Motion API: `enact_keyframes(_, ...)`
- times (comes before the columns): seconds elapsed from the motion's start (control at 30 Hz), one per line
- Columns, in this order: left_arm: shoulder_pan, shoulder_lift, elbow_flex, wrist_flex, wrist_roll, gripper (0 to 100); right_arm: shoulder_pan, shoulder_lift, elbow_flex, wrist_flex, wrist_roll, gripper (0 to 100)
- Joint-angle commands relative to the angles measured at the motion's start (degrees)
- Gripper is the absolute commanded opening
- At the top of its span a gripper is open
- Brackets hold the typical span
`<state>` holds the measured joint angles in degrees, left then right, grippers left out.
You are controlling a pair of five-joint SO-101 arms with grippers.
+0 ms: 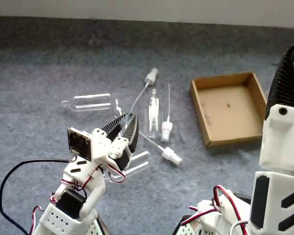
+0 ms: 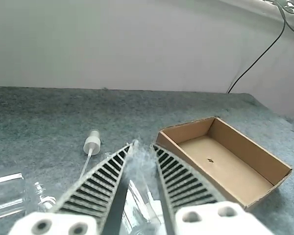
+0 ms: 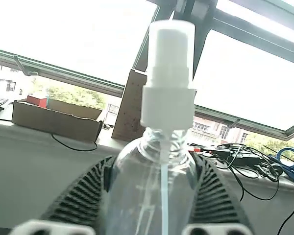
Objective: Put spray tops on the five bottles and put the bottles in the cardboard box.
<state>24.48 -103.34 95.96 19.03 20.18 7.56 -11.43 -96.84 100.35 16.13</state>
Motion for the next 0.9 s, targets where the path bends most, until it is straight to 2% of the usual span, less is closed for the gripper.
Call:
enact_keyframes(0.0, -0.4, -0.1, 1.1, 0.0, -0.2, 1, -0.4, -2.1, -5.6, 1.0, -0.7, 7.0)
enact_keyframes(0.4, -0.3, -0.1, 1.1, 0.0, -0.2, 1, -0.3, -10.8, -2.5, 1.0, -0.7, 7.0)
enact_keyframes(0.7, -0.3, -0.1, 1.1, 0.0, -0.2, 1, -0.6, -26.7, 24.9, 0.8, -0.8, 7.0)
enact_keyframes(0.87, -0.3, -0.1, 1.1, 0.0, -0.2, 1, -0.7, -30.7, 39.8, -0.7, -0.8, 7.0)
